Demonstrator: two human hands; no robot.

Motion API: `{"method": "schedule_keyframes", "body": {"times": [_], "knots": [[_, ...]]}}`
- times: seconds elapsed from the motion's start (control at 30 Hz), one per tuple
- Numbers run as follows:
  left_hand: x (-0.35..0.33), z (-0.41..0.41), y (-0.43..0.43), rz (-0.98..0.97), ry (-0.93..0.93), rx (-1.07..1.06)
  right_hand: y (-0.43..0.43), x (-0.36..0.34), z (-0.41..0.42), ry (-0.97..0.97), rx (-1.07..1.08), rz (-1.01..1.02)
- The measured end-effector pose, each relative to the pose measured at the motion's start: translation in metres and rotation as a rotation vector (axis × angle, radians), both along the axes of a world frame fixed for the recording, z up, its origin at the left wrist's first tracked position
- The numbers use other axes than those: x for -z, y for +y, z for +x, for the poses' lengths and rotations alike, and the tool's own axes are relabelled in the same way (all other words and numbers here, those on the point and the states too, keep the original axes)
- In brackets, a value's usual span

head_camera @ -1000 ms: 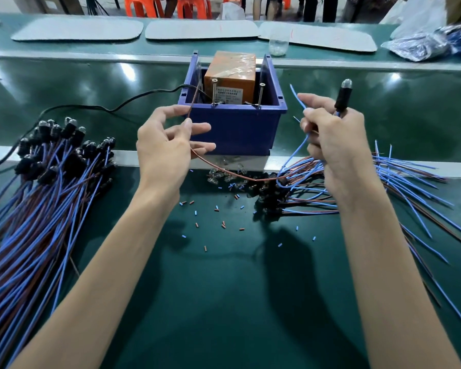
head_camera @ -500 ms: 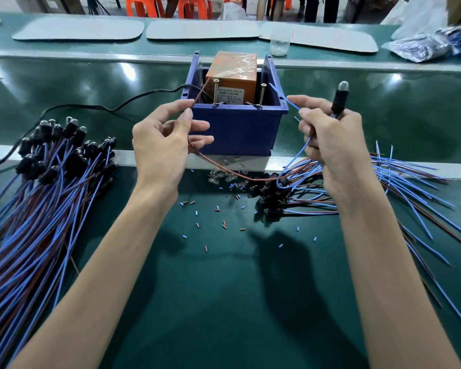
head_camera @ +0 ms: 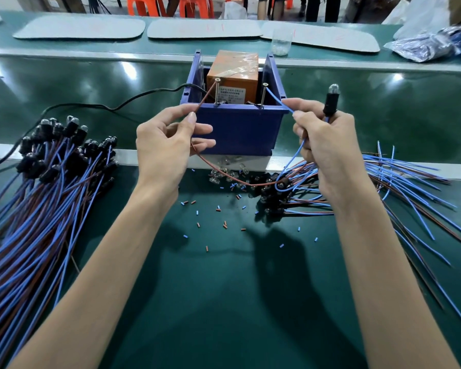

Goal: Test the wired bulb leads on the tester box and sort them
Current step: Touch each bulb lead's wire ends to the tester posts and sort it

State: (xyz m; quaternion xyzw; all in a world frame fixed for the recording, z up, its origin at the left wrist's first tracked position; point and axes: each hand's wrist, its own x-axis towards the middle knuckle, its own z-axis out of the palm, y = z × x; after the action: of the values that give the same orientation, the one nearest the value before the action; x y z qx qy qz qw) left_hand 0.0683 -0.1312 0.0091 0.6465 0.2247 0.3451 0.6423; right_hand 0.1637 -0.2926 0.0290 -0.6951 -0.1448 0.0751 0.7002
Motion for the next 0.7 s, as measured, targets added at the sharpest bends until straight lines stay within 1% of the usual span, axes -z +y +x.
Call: {"method": "schedule_keyframes", "body": {"times": [0.37,0.7], "knots": [[0.0008,-0.0005,-0.0019,-0.015,0.007,0.015,0.0018,0.0023,0.0006,-0.008,0.011,-0.038],[0.0019,0.0000,-0.0026,-0.029,0.026,0.024,0.0057,0.0047,-0.0015,0.001,-0.027,-0.021]]}}
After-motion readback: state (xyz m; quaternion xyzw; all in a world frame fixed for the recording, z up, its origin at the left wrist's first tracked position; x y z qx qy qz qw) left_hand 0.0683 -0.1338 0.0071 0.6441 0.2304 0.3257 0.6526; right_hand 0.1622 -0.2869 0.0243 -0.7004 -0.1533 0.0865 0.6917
